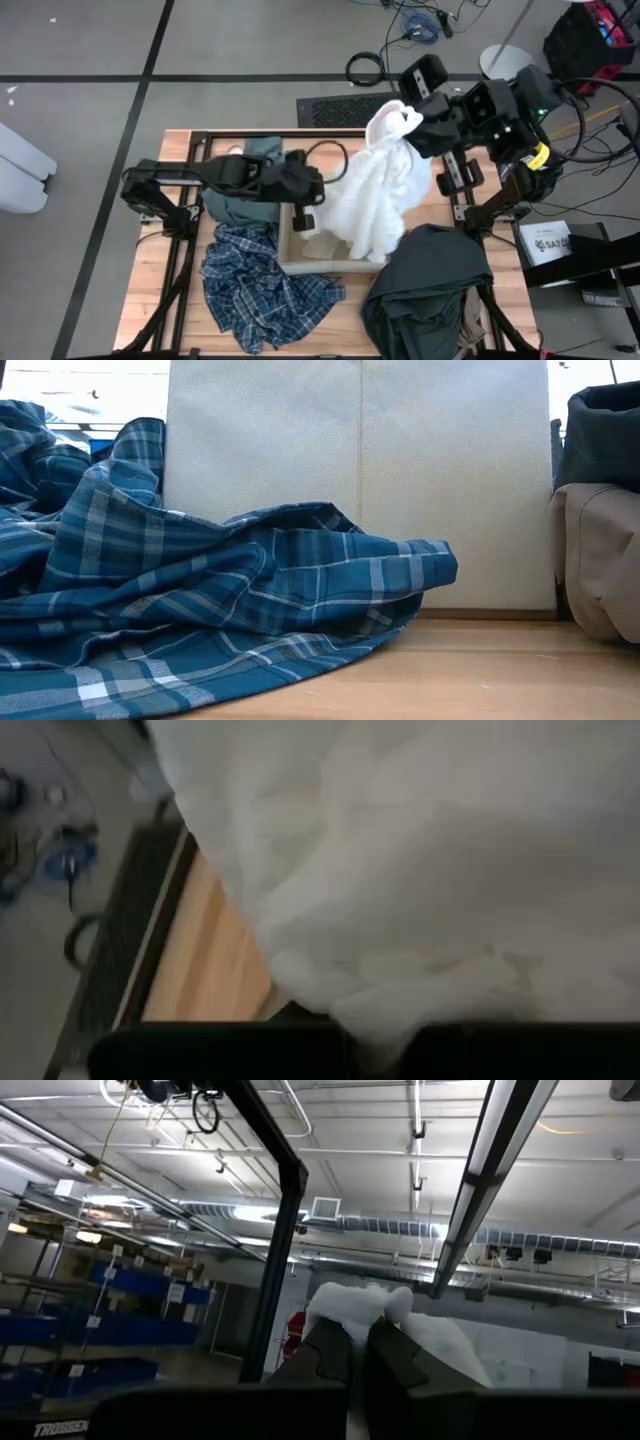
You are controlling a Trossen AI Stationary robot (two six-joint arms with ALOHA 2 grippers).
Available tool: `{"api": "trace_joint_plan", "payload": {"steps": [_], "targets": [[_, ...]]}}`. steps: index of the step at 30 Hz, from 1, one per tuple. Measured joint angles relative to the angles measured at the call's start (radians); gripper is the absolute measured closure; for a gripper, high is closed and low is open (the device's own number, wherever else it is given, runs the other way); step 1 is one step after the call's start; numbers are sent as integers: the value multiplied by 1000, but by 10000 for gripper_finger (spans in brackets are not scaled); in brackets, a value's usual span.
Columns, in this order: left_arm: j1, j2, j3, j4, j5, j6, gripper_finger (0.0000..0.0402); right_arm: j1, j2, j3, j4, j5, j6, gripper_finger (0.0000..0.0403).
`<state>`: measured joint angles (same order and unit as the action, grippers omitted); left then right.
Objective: Sort clothes
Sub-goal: Put the white shirt into the laundry organizer
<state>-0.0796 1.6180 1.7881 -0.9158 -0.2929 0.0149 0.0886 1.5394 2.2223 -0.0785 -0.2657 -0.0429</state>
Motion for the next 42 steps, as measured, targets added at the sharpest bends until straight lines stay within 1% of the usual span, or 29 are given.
{"api": "trace_joint_plan", "payload": {"steps": [5, 10, 14, 16, 19, 24, 28, 31, 35, 38, 42], "targets": [[-2, -32, -166, -7, -1, -60, 396, 8, -2, -5, -84, 1, -11, 403], [5, -74, -319, 54, 0, -87, 396, 19, 0, -87, -135, 50, -28, 403], [-5, -105, -349, 50, -1, -87, 386, 12, 1, -130, -155, 59, -27, 403], [-13, -121, -350, 15, 0, -87, 368, 8, -2, -148, -170, 59, -29, 403], [-22, -166, -351, -34, -2, -94, 327, -4, 0, -163, -223, 59, -29, 403], [-33, -288, -351, -34, -9, -112, 254, -30, -1, -182, -240, 60, -29, 403], [-35, -415, -351, -83, -9, -105, 217, -58, -1, -218, -238, 60, -28, 403], [-38, -520, -351, -131, -6, -128, 207, -86, -1, -265, -239, 60, -11, 403], [-75, -661, -351, -131, 4, -194, 206, -126, -1, -368, -210, 60, 36, 403], [-116, -756, -375, -88, -1, -228, 206, -149, -1, -484, -111, 60, 94, 403], [-147, -869, -459, 11, -25, -244, 206, -161, 0, -646, 37, 61, 155, 403]]}}
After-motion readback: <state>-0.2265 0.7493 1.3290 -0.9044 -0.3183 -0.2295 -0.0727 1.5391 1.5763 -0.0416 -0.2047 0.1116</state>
